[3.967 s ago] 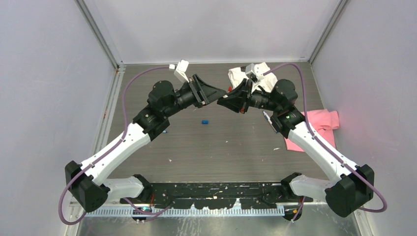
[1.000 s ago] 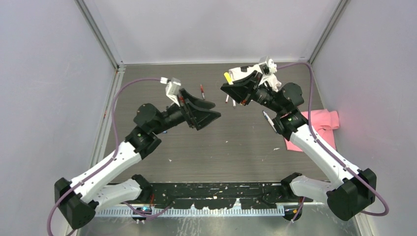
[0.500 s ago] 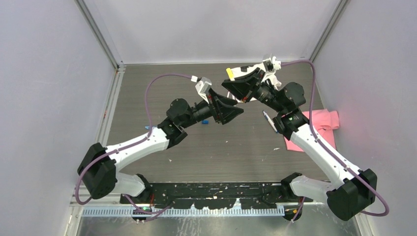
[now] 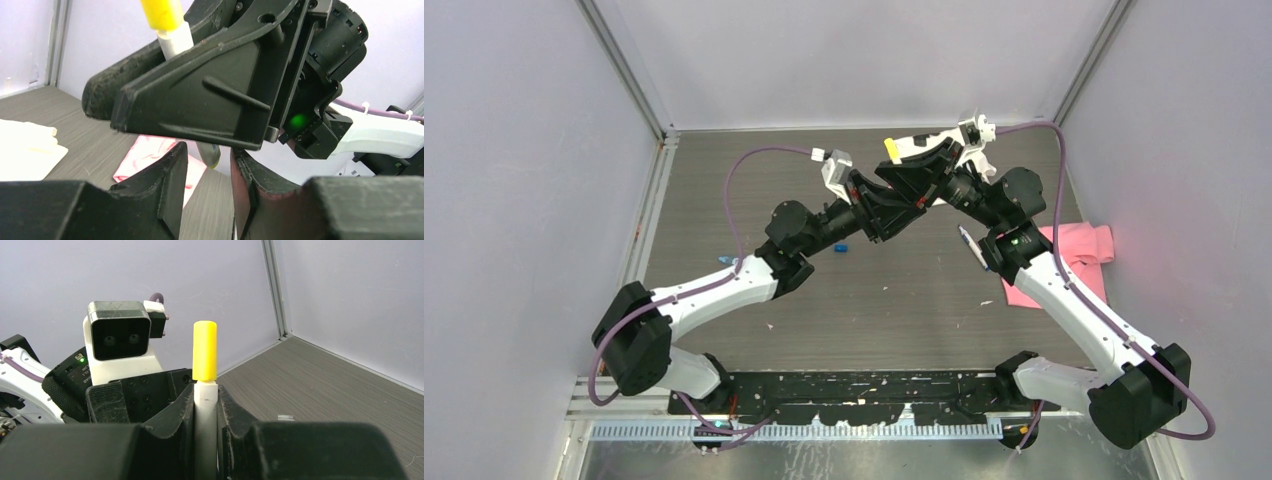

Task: Insert the pens into the pen caps
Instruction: Press the pen cap onto the pen.

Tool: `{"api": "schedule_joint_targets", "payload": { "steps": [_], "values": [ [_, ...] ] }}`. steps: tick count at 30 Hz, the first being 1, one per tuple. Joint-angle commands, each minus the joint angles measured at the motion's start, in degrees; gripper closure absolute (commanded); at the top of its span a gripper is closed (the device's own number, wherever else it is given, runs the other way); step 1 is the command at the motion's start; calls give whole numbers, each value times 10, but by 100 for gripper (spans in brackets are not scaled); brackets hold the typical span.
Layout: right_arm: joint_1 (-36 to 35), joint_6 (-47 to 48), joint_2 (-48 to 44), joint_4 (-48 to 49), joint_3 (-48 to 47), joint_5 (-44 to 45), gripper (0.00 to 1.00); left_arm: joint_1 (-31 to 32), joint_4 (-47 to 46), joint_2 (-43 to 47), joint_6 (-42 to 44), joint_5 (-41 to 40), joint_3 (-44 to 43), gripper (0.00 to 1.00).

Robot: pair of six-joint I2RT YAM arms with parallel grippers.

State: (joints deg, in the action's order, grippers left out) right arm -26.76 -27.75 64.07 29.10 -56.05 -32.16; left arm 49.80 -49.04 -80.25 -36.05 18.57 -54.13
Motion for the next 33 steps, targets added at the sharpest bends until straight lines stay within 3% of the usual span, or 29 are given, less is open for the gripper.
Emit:
{"api": "schedule_joint_targets", "payload": {
  "steps": [1,5,6,8,10,17,23,33],
  "values": [
    [3,-6,-18,30,-17,10,99,3,-48,-16,-11,-2,-36,64],
    [3,-6,-21,29,-16,8,99,4,-56,-19,-21,-8,-36,66],
    [3,-6,-22,29,-15,8,99,4,-56,-18,-21,-10,-35,71],
    [3,-6,-22,29,-14,7,99,4,-54,-18,-21,-14,-35,91],
    [4,-6,-21,28,-14,6,99,4,-51,-15,-21,-19,-31,99],
    [8,3,-26,24,-9,-9,98,4,-18,12,4,-42,-22,99],
    [12,10,-30,12,-8,-28,71,3,44,41,42,-46,-25,99],
    [12,15,-29,1,-7,-48,68,0,101,53,65,-43,-48,99]
  ]
}}
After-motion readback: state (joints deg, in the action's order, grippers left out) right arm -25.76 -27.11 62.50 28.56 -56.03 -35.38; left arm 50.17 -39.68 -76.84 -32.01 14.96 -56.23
